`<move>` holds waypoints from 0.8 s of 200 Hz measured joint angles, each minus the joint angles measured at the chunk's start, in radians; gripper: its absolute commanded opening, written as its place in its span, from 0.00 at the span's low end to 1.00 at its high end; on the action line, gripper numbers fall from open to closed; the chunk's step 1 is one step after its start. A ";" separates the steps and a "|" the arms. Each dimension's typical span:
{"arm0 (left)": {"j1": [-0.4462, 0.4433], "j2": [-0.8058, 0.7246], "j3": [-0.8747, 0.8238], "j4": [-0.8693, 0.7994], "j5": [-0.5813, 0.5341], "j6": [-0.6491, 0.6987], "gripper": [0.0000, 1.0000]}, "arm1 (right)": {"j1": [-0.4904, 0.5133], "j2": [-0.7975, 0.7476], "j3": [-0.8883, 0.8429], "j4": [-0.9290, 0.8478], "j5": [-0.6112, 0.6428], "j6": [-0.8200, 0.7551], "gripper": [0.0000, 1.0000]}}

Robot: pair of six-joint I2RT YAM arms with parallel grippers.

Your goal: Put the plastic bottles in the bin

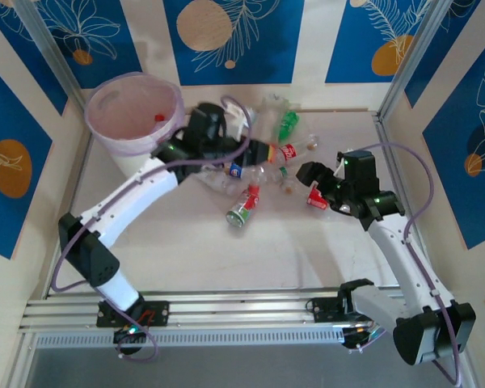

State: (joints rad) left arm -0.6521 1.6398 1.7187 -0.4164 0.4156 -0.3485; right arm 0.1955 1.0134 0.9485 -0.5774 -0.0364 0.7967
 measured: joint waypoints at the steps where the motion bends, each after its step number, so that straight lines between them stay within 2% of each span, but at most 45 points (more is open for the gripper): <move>1: 0.003 0.001 0.006 -0.003 0.002 0.003 0.37 | 0.000 0.001 0.000 0.000 -0.001 0.000 0.94; 43: 0.235 0.048 0.273 -0.091 -0.049 0.068 0.19 | -0.002 0.027 -0.002 -0.014 -0.037 -0.024 0.94; 60: 0.324 0.048 0.293 -0.090 -0.107 0.071 0.11 | -0.002 0.031 -0.002 -0.015 -0.049 -0.035 0.94; 95: 0.491 0.045 0.274 -0.079 -0.261 0.098 0.04 | -0.005 0.031 -0.002 -0.020 -0.059 -0.053 0.94; 127: 0.585 0.046 0.260 -0.104 -0.388 0.175 0.00 | -0.013 0.031 -0.006 -0.022 -0.069 -0.067 0.93; 160: 0.625 0.062 0.232 -0.110 -0.461 0.243 0.00 | -0.015 0.031 -0.016 -0.027 -0.074 -0.076 0.93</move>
State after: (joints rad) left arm -0.0269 1.7016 1.9511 -0.5262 -0.0452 -0.1059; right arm 0.1806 1.0443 0.9329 -0.6044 -0.1101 0.7212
